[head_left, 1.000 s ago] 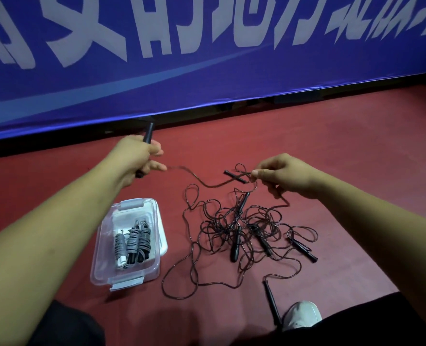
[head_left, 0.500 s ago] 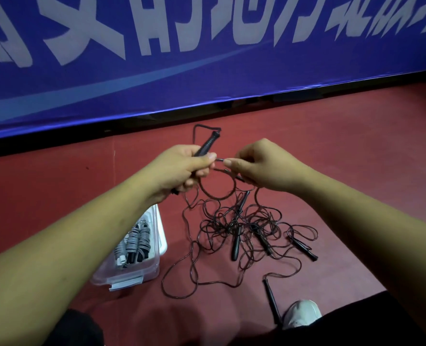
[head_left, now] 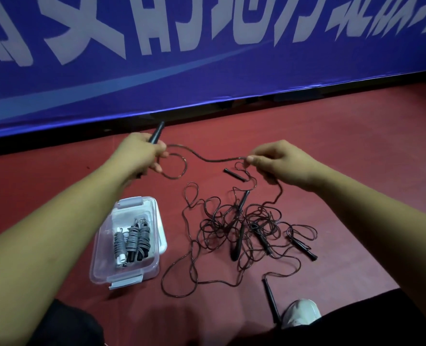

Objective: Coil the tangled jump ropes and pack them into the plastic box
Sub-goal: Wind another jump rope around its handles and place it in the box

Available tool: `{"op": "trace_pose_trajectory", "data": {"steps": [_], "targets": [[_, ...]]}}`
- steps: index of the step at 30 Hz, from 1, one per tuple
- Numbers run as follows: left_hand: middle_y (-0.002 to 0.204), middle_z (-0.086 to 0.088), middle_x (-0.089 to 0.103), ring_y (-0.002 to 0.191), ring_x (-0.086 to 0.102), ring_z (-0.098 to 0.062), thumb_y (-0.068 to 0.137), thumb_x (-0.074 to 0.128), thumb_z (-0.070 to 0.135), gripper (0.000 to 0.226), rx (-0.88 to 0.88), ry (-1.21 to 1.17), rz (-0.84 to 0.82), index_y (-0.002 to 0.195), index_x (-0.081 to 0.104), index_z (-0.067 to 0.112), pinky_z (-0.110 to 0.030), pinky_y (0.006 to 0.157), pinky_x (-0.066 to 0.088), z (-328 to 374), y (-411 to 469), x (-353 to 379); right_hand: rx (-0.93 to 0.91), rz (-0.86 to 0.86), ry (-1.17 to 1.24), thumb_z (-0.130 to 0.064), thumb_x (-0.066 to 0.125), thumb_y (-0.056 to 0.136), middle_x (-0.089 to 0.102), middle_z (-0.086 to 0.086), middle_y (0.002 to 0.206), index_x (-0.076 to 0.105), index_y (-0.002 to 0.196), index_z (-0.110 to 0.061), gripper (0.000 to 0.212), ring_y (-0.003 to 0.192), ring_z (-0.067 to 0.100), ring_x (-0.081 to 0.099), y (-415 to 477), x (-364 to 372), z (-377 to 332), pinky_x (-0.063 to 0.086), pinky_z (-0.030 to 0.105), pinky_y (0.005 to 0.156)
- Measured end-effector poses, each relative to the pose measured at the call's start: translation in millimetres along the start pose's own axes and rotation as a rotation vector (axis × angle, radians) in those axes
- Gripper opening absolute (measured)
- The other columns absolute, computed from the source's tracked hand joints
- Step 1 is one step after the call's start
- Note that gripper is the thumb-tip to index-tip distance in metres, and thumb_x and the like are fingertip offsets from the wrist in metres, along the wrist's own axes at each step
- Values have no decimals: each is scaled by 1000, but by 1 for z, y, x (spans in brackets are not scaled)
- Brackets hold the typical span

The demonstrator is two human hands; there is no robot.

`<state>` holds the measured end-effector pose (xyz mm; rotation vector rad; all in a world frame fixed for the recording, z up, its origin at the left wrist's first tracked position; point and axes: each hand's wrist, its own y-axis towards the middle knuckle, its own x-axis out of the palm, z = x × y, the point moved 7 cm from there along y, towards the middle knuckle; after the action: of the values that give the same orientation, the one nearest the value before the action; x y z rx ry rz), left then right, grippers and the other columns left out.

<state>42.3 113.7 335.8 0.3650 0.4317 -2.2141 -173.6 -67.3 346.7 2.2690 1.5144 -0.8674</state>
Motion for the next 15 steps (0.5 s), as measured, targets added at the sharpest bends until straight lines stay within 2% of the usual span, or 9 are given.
{"op": "trace_pose_trajectory", "data": {"steps": [3,6,8,10,12,13,15], "targets": [[86,-10,64,36,58,-5,96,59,10,5,67,67,44,98,59,15,-14,31,22,2,-2,0,-53,63,33,-30,60,99,48,-8,55,74,90,-18,21,52,12,43,-6,-7,-23,40,29,51],[106,-6,74,44,60,-12,97,58,12,7,130,-121,-206,102,63,13,-15,33,23,18,-19,33,-92,55,-87,-29,62,98,49,-10,47,74,86,-18,20,43,2,40,-11,-1,-39,36,19,47],[109,-4,74,48,60,-15,100,54,15,15,116,-179,-387,110,63,9,-16,33,24,23,-35,58,-122,61,-121,-27,62,98,51,-10,46,73,84,-15,22,41,1,41,-11,5,-49,33,14,44],[103,-3,75,47,57,-15,101,52,20,19,141,-111,-491,112,62,8,-17,33,26,25,-48,75,-151,91,-137,-27,61,98,50,-7,49,71,80,-16,24,41,2,39,-8,7,-56,31,16,43],[82,0,73,42,47,-11,101,53,24,18,181,-81,-511,101,60,7,-16,33,25,27,-52,80,-151,111,-124,-27,60,99,50,-8,49,70,79,-18,25,41,3,40,-6,6,-57,32,15,43],[71,-2,68,41,42,-9,100,54,27,20,189,-118,-504,95,59,8,-15,33,23,29,-51,78,-148,110,-129,-27,59,100,50,-9,47,70,79,-17,25,40,2,42,-6,5,-55,32,14,44],[64,-11,51,42,31,-10,96,57,39,30,166,-238,-531,93,60,10,-13,33,20,34,-47,73,-135,92,-157,-29,57,100,51,-12,44,67,78,-19,27,41,1,46,-6,4,-47,34,15,46]]}}
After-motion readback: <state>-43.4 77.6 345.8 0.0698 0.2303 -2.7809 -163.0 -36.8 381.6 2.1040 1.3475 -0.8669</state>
